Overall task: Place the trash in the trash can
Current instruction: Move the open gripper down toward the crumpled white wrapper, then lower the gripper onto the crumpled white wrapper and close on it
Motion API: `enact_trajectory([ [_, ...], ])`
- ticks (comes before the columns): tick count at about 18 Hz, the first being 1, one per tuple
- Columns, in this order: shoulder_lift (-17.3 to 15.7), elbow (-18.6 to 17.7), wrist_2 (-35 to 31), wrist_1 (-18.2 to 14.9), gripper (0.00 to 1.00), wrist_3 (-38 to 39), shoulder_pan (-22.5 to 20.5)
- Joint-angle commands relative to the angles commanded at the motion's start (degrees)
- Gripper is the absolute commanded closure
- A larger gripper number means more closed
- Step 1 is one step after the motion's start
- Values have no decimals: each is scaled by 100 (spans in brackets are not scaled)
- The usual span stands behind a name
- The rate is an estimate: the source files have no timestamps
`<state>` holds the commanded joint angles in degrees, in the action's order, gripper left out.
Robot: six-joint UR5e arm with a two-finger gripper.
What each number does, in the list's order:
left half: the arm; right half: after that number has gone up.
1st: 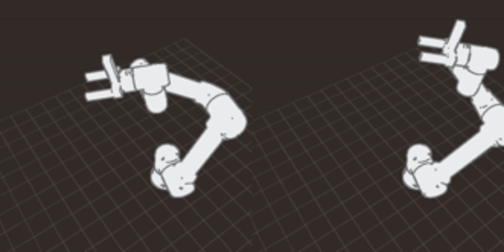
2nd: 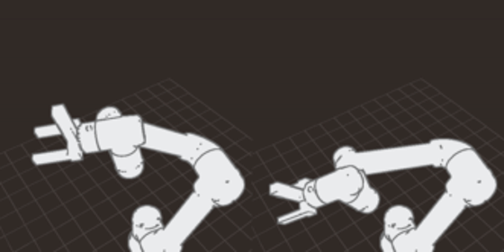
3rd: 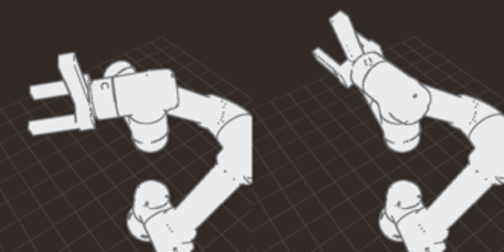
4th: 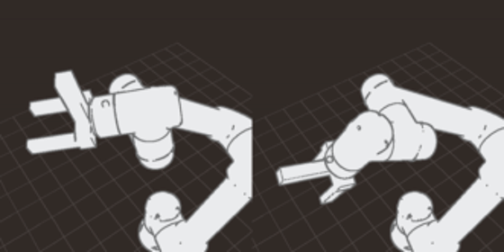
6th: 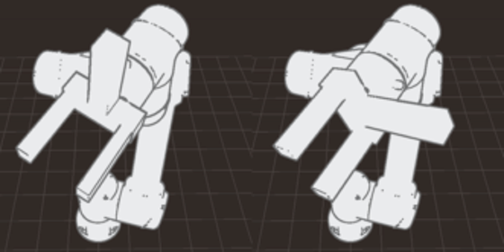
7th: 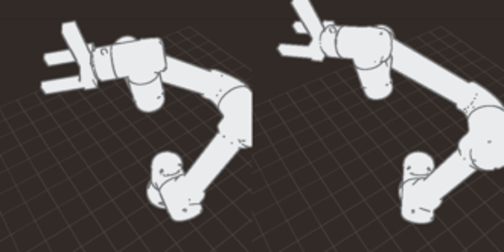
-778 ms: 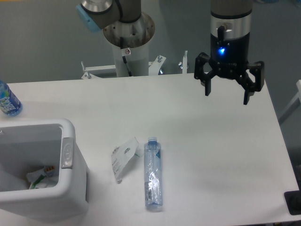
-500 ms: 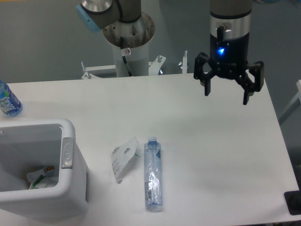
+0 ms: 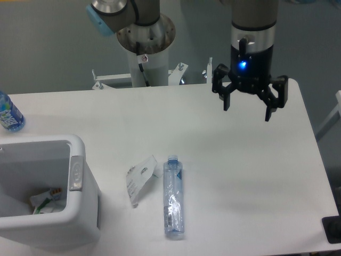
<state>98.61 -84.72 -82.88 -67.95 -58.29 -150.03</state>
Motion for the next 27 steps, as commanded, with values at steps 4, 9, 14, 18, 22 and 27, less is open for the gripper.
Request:
enact_trajectory([
  [4,61,-290,18,97,0,450,333],
  [9,176,-808,237,62,0,503,659],
  [14,527,-994,281,115,0,951,949],
  [18,808,-1125,272,124,0,978,1108],
  [22,1098,-1309,386,535,0,978,1257],
  [27,1239,-1776,501,1450,0,995,1371],
])
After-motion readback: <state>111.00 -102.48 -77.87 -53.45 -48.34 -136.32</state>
